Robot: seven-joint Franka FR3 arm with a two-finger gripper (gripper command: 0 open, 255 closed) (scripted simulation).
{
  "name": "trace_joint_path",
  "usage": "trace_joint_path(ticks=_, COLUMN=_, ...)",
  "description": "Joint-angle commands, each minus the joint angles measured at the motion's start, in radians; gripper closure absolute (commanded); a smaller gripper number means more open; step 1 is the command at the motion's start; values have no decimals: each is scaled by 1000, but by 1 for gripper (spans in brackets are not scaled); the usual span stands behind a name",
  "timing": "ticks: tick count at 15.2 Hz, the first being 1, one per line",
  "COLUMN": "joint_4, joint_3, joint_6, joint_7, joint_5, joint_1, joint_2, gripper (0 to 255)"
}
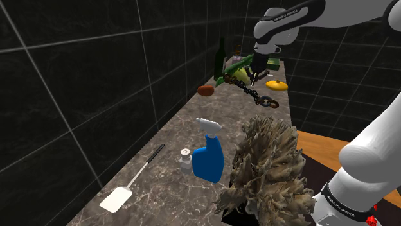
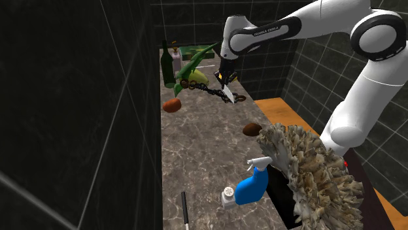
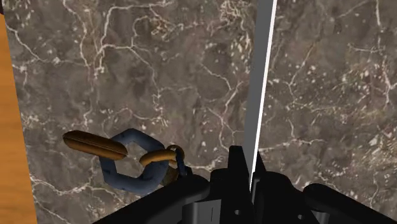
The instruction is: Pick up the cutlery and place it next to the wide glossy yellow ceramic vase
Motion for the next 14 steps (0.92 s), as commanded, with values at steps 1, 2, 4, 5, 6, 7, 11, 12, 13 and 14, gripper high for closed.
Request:
trace_joint_path(ticks=1, joint_4=17, joint_3=-24, joint_6=-5, joint_7=-49, joint_5=2, joint_1=-23, joint_2=15, gripper=255)
trace_joint_path(ticks=2, joint_4=22, joint_3=-35, joint_6=-8, joint_7=-73, joint_5=4, joint_1=-35, joint_2=19, gripper=255)
trace_joint_path(ticks=4, joint_4=35, joint_3=-58, joint_6=-15, joint_7=-121, joint_5=6, joint_1=-59, joint_2=29, gripper=255)
trace_joint_path(ticks=5, joint_4=44, joint_3=-70, joint_6=-19, joint_7=-145, joint_5=8, joint_1=-70, joint_2=36, gripper=255)
trace_joint_path(ticks=6, joint_4=53, joint_3=-81, joint_6=-24, joint_7=-168, joint_5=10, joint_1=-82, joint_2=43, gripper=255)
trace_joint_path(ticks=7, joint_4=64, joint_3=-93, joint_6=-28, joint_7=-192, joint_5=12, joint_1=-94, joint_2=51, gripper=255)
trace_joint_path(ticks=11, joint_4=119, joint_3=-135, joint_6=-49, joint_7=-285, joint_5=22, joint_1=-143, joint_2=94, gripper=255)
trace_joint_path(ticks=12, joint_4=136, joint_3=-145, joint_6=-55, joint_7=-308, joint_5=25, joint_1=-155, joint_2=106, gripper=255)
trace_joint_path(ticks=13, joint_4=154, joint_3=-155, joint_6=-62, joint_7=-331, joint_5=28, joint_1=-168, joint_2=120, gripper=255)
trace_joint_path(ticks=14, joint_4=173, joint_3=-164, joint_6=-69, joint_7=-353, joint_5=32, joint_1=-181, joint_2=135, gripper=255)
